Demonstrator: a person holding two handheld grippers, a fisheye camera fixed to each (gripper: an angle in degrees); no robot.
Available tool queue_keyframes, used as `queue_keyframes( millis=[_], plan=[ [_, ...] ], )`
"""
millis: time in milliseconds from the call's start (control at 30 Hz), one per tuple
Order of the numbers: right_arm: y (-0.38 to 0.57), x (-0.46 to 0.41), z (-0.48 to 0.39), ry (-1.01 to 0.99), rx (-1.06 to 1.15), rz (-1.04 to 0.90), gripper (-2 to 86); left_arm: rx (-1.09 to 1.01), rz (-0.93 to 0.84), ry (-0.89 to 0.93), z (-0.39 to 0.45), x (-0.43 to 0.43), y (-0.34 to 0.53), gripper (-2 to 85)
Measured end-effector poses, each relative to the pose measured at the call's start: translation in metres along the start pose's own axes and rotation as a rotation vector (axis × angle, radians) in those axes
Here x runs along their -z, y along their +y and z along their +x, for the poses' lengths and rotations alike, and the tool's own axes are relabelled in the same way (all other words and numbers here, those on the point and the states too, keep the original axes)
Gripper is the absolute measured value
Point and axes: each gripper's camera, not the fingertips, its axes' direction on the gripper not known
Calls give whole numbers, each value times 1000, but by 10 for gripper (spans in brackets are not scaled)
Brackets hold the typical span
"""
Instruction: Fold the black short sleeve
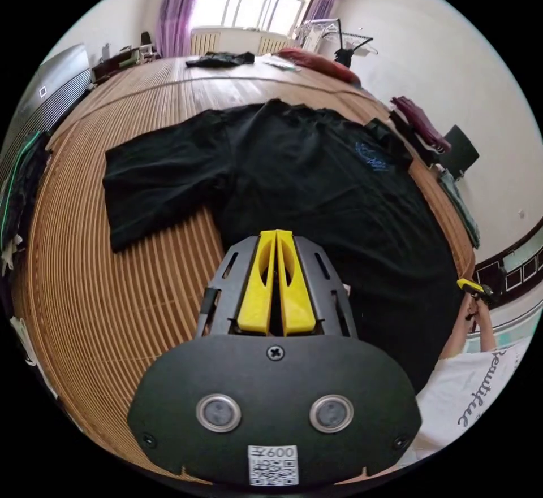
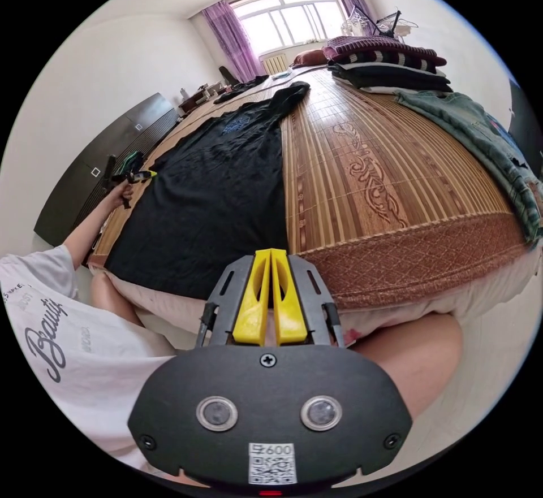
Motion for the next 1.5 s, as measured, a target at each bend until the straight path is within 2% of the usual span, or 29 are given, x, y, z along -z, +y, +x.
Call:
queue_keyframes(
  millis=[33, 100, 167, 200, 233, 267, 333, 367, 500, 533, 567, 600, 633, 767, 833, 867, 933, 967, 1000, 1033, 1067, 1167, 1200, 1233, 1267, 1300, 1333, 1367, 1500],
  plan=[
    [8, -1, 3, -2, 4, 1, -8, 15, 29, 6, -4, -5, -1, 4],
    [19, -2, 8, -9, 1, -2, -8, 253, 78, -80, -23, 3, 2, 4],
    [25, 0, 16, -30, -42, -18, -8, 476, 264, -449, -17, 40, 19, 3],
    [20, 4, 21, -45, -91, -56, -8, 460, 339, -494, -8, 49, 22, 3],
    [10, 17, 16, -66, -69, -32, -8, 348, 449, -484, 11, 57, 19, 3],
    [4, 29, 10, -77, -30, 21, -8, 217, 443, -416, 28, 55, 4, 3],
    [-41, 59, -16, -53, 87, 265, -8, 125, 337, -351, 45, 38, -28, 4],
    [-60, 56, -23, -47, 119, 291, -9, 88, 310, -312, 54, 26, -48, 4],
    [-215, -58, -47, -19, 225, 242, -9, 95, 248, -259, 66, -22, -110, 5],
    [-249, -98, -47, -36, 228, 249, -9, 88, 175, -287, 67, -46, -128, 5],
    [-265, -117, -46, -41, 223, 246, -9, 105, 23, -422, 64, -75, -143, 5],
    [-293, -156, -42, -35, 209, 230, -9, 81, 43, -446, 64, -80, -146, 6],
    [-316, -194, -37, -30, 202, 210, -9, 183, 76, -514, 54, -80, -146, 6],
    [-352, -300, -14, -10, 207, 140, -9, 277, 94, -453, 31, -87, -155, 7],
    [-331, -394, -6, 296, 274, -61, -9, 231, 75, -549, 41, -97, -162, 6],
    [-320, -389, -5, 293, 261, 3, -9, 194, 54, -675, 55, -111, -166, 6],
    [-267, -370, -3, 522, 108, 141, -8, 123, 28, -858, 85, -140, -171, 5],
    [-252, -366, -3, 545, 85, 173, -8, 30, 0, -1044, 112, -168, -174, 4],
    [-229, -359, -4, 534, 75, 200, -8, -22, -23, -1146, 124, -187, -175, 4],
    [-207, -350, 0, 489, 57, 236, -8, -134, -42, -1375, 147, -224, -173, 4],
    [-196, -344, 4, 466, 38, 261, -8, -170, -24, -1465, 159, -240, -172, 4],
    [-132, -315, -14, 130, 196, 464, -8, -87, -48, -1408, 159, -241, -184, 5],
    [-124, -333, -31, 44, 264, 391, -8, -93, -49, -1426, 163, -246, -185, 5],
    [-132, -384, -49, 152, 294, 142, -8, -125, -36, -1466, 171, -255, -186, 5],
    [-130, -418, -57, 270, 314, 0, -8, -134, -35, -1484, 176, -261, -188, 5],
    [-106, -429, -75, 335, 367, 0, -8, -132, -34, -1479, 178, -262, -188, 5],
    [-89, -430, -83, 446, 320, -36, -8, -130, -35, -1470, 181, -265, -190, 6],
    [-80, -436, -86, 481, 344, -114, -8, -136, -33, -1478, 186, -269, -191, 6],
    [-23, -386, -71, 476, 251, -112, -4, -141, -34, -1483, 194, -281, -196, 6]
  ],
)
